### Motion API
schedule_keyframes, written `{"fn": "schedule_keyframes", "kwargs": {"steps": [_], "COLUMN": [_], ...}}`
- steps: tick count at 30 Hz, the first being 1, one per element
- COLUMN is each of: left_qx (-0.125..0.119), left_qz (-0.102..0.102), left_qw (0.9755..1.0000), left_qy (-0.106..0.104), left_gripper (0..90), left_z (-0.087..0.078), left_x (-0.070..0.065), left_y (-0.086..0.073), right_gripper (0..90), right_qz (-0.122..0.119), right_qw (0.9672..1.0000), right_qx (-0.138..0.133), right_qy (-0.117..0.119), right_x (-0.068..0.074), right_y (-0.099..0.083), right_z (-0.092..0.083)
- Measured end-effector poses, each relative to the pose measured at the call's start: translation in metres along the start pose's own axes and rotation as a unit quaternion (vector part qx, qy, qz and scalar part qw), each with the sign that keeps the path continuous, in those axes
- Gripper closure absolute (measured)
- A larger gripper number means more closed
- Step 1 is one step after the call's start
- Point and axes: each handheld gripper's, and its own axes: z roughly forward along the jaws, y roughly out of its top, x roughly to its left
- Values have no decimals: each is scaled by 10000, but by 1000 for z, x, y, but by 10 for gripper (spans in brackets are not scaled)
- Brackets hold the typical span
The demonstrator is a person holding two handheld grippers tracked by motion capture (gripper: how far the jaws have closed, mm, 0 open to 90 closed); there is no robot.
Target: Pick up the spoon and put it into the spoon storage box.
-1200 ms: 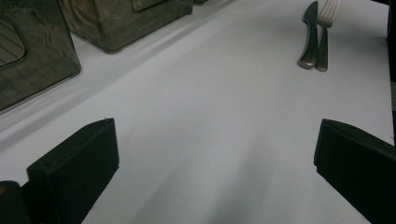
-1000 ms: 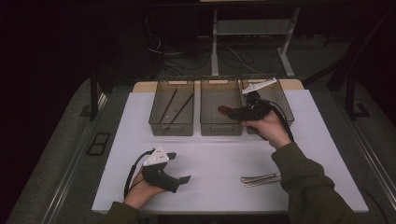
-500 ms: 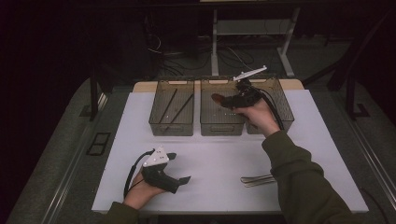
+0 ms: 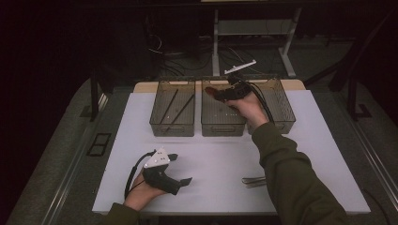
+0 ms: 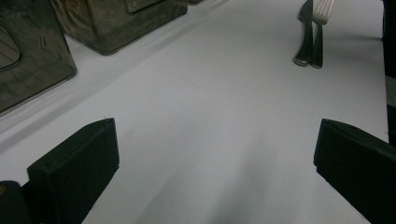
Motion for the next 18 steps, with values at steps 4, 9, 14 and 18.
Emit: {"fn": "schedule_keyframes", "kwargs": {"steps": [4, 9, 14, 18], "left_qx": [12, 37, 45, 49], "left_qz": [46, 81, 75, 107], "left_qw": [10000, 10000, 10000, 9999], "left_qy": [27, 8, 19, 23], "left_gripper": [0, 0, 0, 0], "left_z": [1, 1, 0, 0], "left_x": [-2, -3, -3, -3], "left_y": [0, 0, 0, 0], "right_gripper": [804, 804, 804, 804], "right_qz": [67, 84, 157, 166], "right_qw": [10000, 9999, 9999, 9998], "right_qx": [-20, -59, -22, 80], "right_qy": [35, 46, 59, 71], "right_x": [-5, -9, -13, -13], "right_y": [2, 0, -4, -8], "right_z": [9, 21, 29, 36]}}
